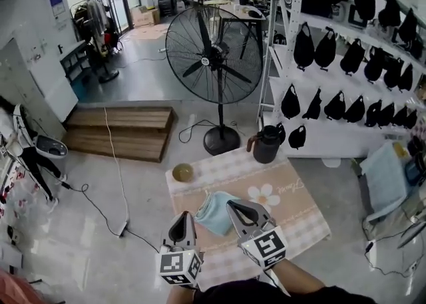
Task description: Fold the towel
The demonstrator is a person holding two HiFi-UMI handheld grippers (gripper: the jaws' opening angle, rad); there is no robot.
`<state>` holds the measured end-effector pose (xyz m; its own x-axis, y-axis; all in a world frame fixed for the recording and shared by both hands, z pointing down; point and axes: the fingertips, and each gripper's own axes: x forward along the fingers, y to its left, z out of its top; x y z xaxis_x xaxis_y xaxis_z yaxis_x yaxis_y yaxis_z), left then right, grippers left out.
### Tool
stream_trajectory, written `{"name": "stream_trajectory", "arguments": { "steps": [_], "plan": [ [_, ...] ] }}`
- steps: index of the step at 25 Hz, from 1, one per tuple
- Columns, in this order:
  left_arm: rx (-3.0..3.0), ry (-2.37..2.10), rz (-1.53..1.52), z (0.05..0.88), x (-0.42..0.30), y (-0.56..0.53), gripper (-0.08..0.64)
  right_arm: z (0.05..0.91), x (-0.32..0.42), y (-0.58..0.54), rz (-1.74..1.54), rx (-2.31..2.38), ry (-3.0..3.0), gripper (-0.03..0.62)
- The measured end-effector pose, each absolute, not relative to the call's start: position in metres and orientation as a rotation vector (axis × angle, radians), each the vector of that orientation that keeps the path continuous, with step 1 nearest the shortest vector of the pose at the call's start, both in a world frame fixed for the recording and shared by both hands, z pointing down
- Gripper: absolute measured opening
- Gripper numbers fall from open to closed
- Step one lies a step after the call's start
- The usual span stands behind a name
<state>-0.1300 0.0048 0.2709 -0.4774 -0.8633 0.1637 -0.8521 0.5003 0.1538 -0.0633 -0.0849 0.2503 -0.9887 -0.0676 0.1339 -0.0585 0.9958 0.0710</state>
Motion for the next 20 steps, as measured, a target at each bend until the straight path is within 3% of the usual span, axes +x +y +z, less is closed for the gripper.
{"name": "stream_trajectory", "arguments": {
  "steps": [20],
  "plan": [
    [1.525, -2.552, -0.056, 0.260, -0.129, 0.006, 0.005, 0.239, -0.060, -0.084, -0.177, 0.122, -3.024, 0.000]
  ]
}}
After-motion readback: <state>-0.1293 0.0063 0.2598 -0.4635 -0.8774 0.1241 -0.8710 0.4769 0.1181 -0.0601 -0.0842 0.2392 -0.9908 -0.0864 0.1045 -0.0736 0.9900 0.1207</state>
